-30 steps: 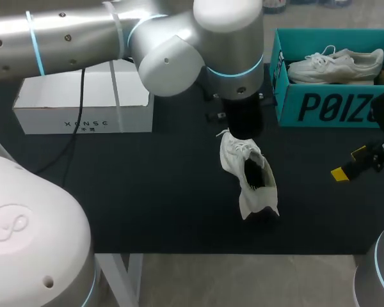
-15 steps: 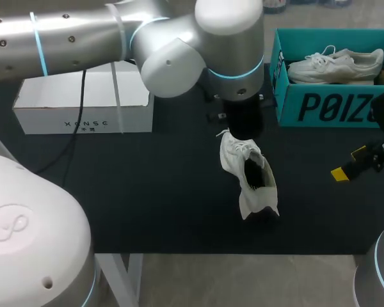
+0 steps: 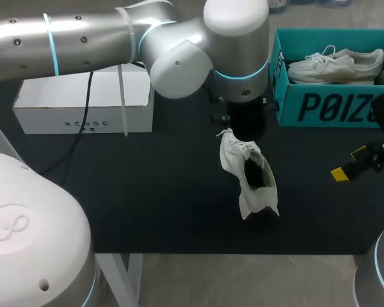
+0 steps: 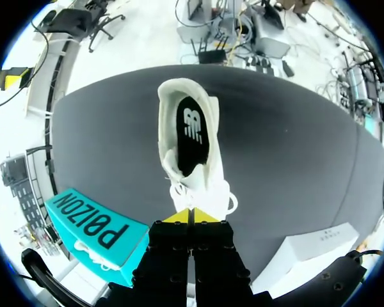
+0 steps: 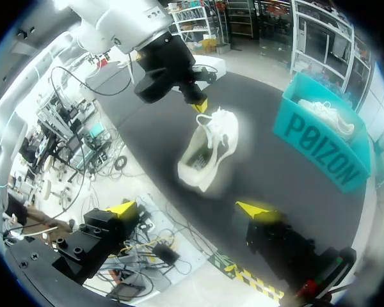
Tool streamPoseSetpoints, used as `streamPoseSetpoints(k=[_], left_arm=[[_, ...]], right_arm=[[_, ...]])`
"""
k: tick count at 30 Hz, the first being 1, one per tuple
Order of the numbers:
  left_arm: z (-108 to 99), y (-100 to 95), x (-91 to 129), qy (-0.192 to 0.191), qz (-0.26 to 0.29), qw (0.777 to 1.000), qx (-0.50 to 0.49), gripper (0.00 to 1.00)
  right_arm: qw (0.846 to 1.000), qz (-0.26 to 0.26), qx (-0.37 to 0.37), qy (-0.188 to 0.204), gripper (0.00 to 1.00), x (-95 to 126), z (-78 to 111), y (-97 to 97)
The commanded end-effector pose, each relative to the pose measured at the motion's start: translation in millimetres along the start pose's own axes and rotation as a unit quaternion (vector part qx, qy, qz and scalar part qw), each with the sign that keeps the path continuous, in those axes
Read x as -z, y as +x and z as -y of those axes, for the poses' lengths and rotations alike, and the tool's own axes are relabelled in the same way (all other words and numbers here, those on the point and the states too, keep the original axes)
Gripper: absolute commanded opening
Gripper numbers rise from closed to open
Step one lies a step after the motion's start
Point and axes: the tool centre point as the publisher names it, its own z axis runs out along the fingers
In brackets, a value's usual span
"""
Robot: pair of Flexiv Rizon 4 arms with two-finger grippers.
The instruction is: Take the shoe out of the shoebox, open the shoe tongue, remove and reinsert the insole, then place the shoe into the shoebox
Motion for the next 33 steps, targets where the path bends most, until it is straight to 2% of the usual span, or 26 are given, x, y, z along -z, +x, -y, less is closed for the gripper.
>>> streamPoseSetpoints(k=[1, 11, 28, 33], left_arm=[[-2.4, -1.3, -2.6, 0.002, -0.002, 1.0, -0.001, 0.0], [-4.1, 3.7, -10.7, 0.008, -0.007, 1.0, 0.001, 0.0], [-0.1, -2.8, -21.0, 0.019, -0.008, 1.0, -0.004, 0.0], [19.6, -13.9, -3.7, 0.021, 0.007, 1.0, -0.004, 0.0]], right_arm=[[1.0, 0.002, 0.0, -0.001, 1.0, -0.4, 2.0, 1.0], [1.0, 0.002, 0.0, -0.001, 1.0, -0.4, 2.0, 1.0], [1.0, 0.002, 0.0, -0.001, 1.0, -0.4, 2.0, 1.0], [1.0, 0.002, 0.0, -0.001, 1.0, -0.4, 2.0, 1.0]])
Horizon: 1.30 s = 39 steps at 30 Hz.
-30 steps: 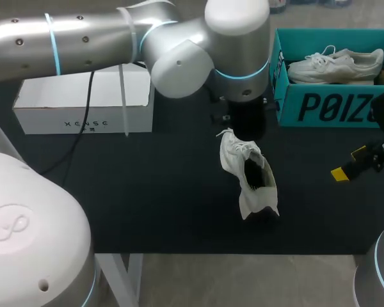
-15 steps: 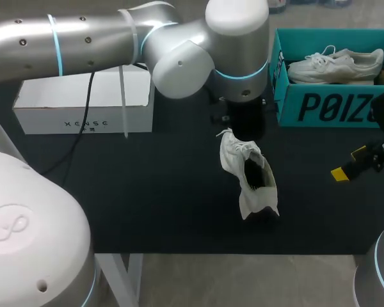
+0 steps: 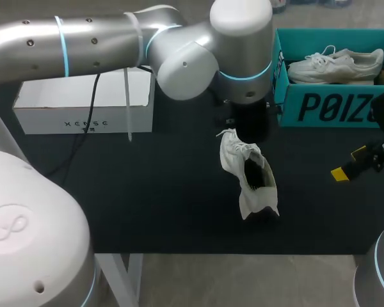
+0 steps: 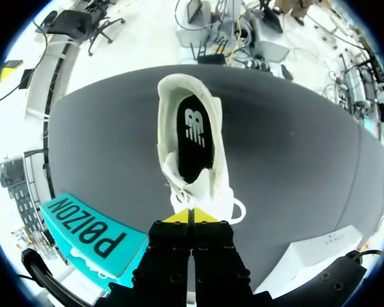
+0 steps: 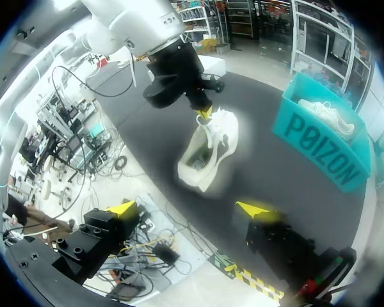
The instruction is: Take the shoe out of the shoebox, open the shoe tongue, remove and reinsert the insole, then place the shoe into the shoebox
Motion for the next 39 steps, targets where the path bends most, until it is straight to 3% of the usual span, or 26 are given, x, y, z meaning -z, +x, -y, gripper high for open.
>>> streamPoseSetpoints(k=[1, 6, 10, 17, 25, 26, 27, 28, 29, 30, 39], left_arm=[[20.8, -6.8, 12.0, 0.005, -0.001, 1.0, -0.004, 0.0], [47.3, -10.3, -4.0, 0.034, -0.005, 0.999, -0.008, 0.0], [55.4, -5.6, -23.8, 0.051, -0.016, 0.999, -0.009, 0.0], [49.2, 6.7, -48.1, 0.048, -0.024, 0.999, -0.003, 0.0], [38.3, 0.0, -64.0, 0.034, -0.015, 0.999, 0.0, 0.0], [38.7, -0.2, -65.8, 0.033, -0.014, 0.999, 0.0, 0.07], [38.9, 0.0, -67.5, 0.032, -0.014, 0.999, 0.002, 0.3], [39.2, 0.6, -69.5, 0.031, -0.013, 0.999, 0.004, 0.77], [39.5, 1.3, -70.8, 0.03, -0.013, 0.999, 0.004, 0.93], [40.0, 2.0, -72.2, 0.029, -0.014, 0.999, 0.006, 1.0], [46.4, 7.2, -71.3, 0.029, -0.014, 0.999, 0.013, 1.0]], right_arm=[[1.0, 0.002, 0.0, -0.001, 1.0, -0.4, 2.0, 1.0], [1.0, 0.002, 0.0, -0.001, 1.0, -0.4, 2.0, 1.0], [1.0, 0.002, 0.0, -0.001, 1.0, -0.4, 2.0, 1.0], [1.0, 0.002, 0.0, -0.001, 1.0, -0.4, 2.0, 1.0], [1.0, 0.002, 0.0, -0.001, 1.0, -0.4, 2.0, 1.0], [1.0, 0.002, 0.0, -0.001, 1.0, -0.4, 2.0, 1.0], [1.0, 0.002, 0.0, -0.001, 1.0, -0.4, 2.0, 1.0], [1.0, 0.002, 0.0, -0.001, 1.0, -0.4, 2.0, 1.0], [1.0, 0.002, 0.0, -0.001, 1.0, -0.4, 2.0, 1.0], [1.0, 0.002, 0.0, -0.001, 1.0, -0.4, 2.0, 1.0], [1.0, 0.002, 0.0, -0.001, 1.0, -0.4, 2.0, 1.0]])
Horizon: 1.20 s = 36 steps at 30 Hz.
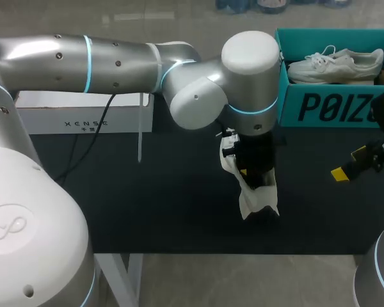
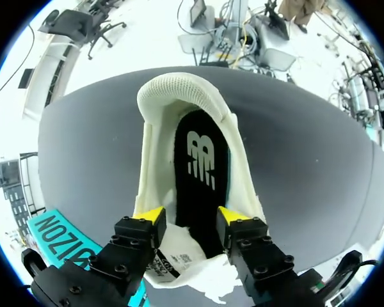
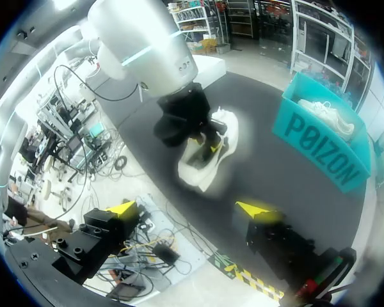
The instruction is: Take the shoe out of the shoebox, open the shoe tongue, remove and reinsert the insole, then place the shoe into the shoebox
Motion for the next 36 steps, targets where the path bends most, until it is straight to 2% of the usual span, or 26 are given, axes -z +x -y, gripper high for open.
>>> streamPoseSetpoints(k=[1, 8, 15, 20, 22, 23, 25, 26, 27, 36], left_arm=[[4.0, 3.8, 1.7, -0.002, 0.002, 1.0, 0.001, 1.0], [8.2, -0.3, 19.1, -0.007, 0.015, 1.0, -0.002, 1.0], [8.6, -11.0, 61.1, -0.021, 0.035, 0.999, -0.006, 0.94], [-0.9, -12.3, 92.9, -0.037, 0.048, 0.998, 0.002, 0.87], [-8.4, -10.2, 104.0, -0.049, 0.051, 0.998, 0.007, 0.69], [-12.4, -8.9, 106.7, -0.051, 0.051, 0.997, 0.008, 0.53], [-21.3, -5.2, 107.9, -0.054, 0.051, 0.997, 0.013, 0.31], [-24.2, -3.8, 107.4, -0.056, 0.049, 0.997, 0.017, 0.12], [-30.2, -1.4, 105.5, -0.058, 0.048, 0.997, 0.019, 0.0], [-54.6, 3.8, 74.7, -0.051, 0.036, 0.998, 0.032, 0.0]], right_arm=[[1.0, 0.002, 0.0, -0.001, 1.0, -0.4, 2.0, 1.0], [1.0, 0.002, 0.0, -0.001, 1.0, -0.4, 2.0, 1.0], [1.0, 0.002, 0.0, -0.001, 1.0, -0.4, 2.0, 1.0], [1.0, 0.002, 0.0, -0.001, 1.0, -0.4, 2.0, 1.0], [1.0, 0.002, 0.0, -0.001, 1.0, -0.4, 2.0, 1.0], [1.0, 0.002, 0.0, -0.001, 1.0, -0.4, 2.0, 1.0], [1.0, 0.002, 0.0, -0.001, 1.0, -0.4, 2.0, 1.0], [1.0, 0.002, 0.0, -0.001, 1.0, -0.4, 2.0, 1.0], [1.0, 0.002, 0.0, -0.001, 1.0, -0.4, 2.0, 1.0], [1.0, 0.002, 0.0, -0.001, 1.0, -0.4, 2.0, 1.0]])
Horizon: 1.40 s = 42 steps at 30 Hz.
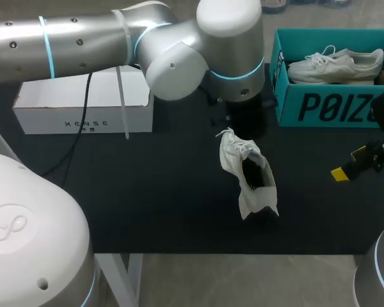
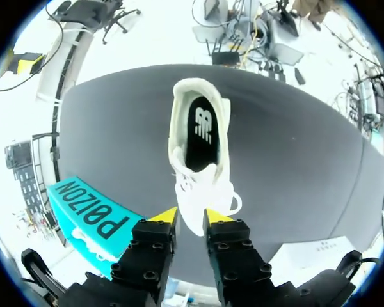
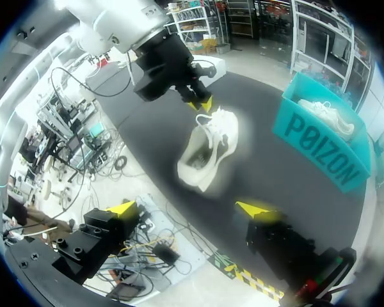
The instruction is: Take the shoe out of the shoebox, open the shoe tongue, remove and reinsert the insole, then place the shoe into the shoebox
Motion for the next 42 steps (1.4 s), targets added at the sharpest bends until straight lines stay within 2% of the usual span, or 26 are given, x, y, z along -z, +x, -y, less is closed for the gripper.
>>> streamPoseSetpoints(k=[1, 7, 17, 23, 30, 36, 39, 42], left_arm=[[-6.8, -3.5, -20.4, 0.006, 0.001, 1.0, -0.001, 0.0], [-2.5, -5.2, -27.1, 0.008, 0.001, 1.0, -0.002, 0.0], [32.6, 6.8, -39.2, 0.036, 0.002, 0.999, 0.009, 0.0], [42.5, 15.6, -46.8, 0.049, 0.003, 0.999, 0.021, 0.0], [40.4, 17.3, -23.3, 0.031, 0.014, 0.999, 0.04, 0.0], [51.0, 21.9, -0.1, 0.034, 0.016, 0.997, 0.061, 0.0], [61.6, 32.1, 7.9, 0.056, -0.003, 0.993, 0.105, 0.0], [75.7, 50.5, 16.6, 0.071, -0.013, 0.982, 0.175, 0.0]], right_arm=[[1.0, 0.002, 0.0, -0.001, 1.0, -0.5, 2.0, 1.0], [1.0, 0.002, 0.0, -0.001, 1.0, -0.5, 2.0, 1.0], [1.0, 0.002, 0.0, -0.001, 1.0, -0.5, 2.0, 1.0], [1.0, 0.002, 0.0, -0.001, 1.0, -0.5, 2.0, 1.0], [1.0, 0.002, 0.0, -0.001, 1.0, -0.5, 2.0, 1.0], [1.0, 0.002, 0.0, -0.001, 1.0, -0.5, 2.0, 1.0], [1.0, 0.002, 0.0, -0.001, 1.0, -0.5, 2.0, 1.0], [1.0, 0.002, 0.0, -0.001, 1.0, -0.5, 2.0, 1.0]])
